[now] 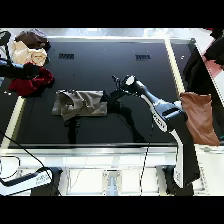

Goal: Fold the shirts.

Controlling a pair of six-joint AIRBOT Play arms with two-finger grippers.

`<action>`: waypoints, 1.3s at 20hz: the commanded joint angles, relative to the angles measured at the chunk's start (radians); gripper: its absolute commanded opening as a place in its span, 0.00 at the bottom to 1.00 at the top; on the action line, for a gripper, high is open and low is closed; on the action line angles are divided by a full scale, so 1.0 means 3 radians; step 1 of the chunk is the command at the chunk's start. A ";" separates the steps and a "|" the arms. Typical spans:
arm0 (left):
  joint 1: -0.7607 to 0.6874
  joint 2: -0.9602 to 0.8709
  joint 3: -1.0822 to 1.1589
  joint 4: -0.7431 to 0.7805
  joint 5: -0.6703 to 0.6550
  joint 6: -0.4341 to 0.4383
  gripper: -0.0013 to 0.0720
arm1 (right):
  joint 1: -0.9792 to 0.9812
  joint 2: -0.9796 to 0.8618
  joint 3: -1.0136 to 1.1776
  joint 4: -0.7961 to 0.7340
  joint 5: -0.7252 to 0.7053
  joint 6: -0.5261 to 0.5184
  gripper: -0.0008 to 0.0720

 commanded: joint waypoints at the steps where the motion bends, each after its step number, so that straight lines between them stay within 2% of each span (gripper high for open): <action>1: 0.0000 -0.0006 -0.0001 0.0001 -0.0004 0.0003 0.03 | 0.0092 -0.0064 0.0003 0.0445 -0.0137 -0.0209 0.37; 2: 0.0000 -0.0006 -0.0001 0.0003 -0.0004 0.0003 0.03 | 0.0092 -0.0060 0.0038 0.0615 -0.0134 -0.0272 0.03; 5: 0.0004 -0.0005 -0.0001 0.0015 -0.0005 0.0006 0.03 | 0.0009 0.0031 0.0493 0.0807 0.0160 -0.0404 0.03; 7: 0.0004 -0.0004 -0.0001 0.0014 -0.0015 0.0031 0.03 | -0.0139 0.0278 0.0837 0.0916 0.0431 -0.0174 0.03; 9: 0.0004 -0.0004 -0.0001 0.0011 -0.0057 0.0027 0.03 | -0.0327 0.0774 0.0874 0.0946 0.0451 -0.0117 0.03; 12: 0.0000 -0.0004 -0.0001 -0.0103 -0.0066 0.0027 0.03 | -0.0623 0.1406 0.0828 0.0061 0.0575 0.0310 0.03; 13: 0.0000 -0.0004 -0.0001 -0.0201 -0.0067 0.0027 0.03 | -0.0745 0.1537 0.0765 -0.0156 0.0636 0.0334 0.03; 16: 0.0000 -0.0004 -0.0001 -0.0369 -0.0067 0.0027 0.03 | -0.1277 0.1740 0.0600 -0.0370 0.0626 0.0361 0.03; 22: 0.0001 -0.0004 -0.0001 -0.0374 -0.0062 0.0027 0.03 | -0.2600 0.1825 0.0605 -0.0361 0.0406 0.0380 0.03; 24: 0.0001 -0.0006 -0.0001 -0.0374 -0.0047 0.0027 0.03 | -0.2927 0.1855 0.0607 -0.0365 0.0444 0.0238 0.03; 26: 0.0000 -0.0006 -0.0001 -0.0402 -0.0051 0.0024 0.03 | -0.3178 0.1857 0.0607 -0.0434 0.0745 0.0045 0.03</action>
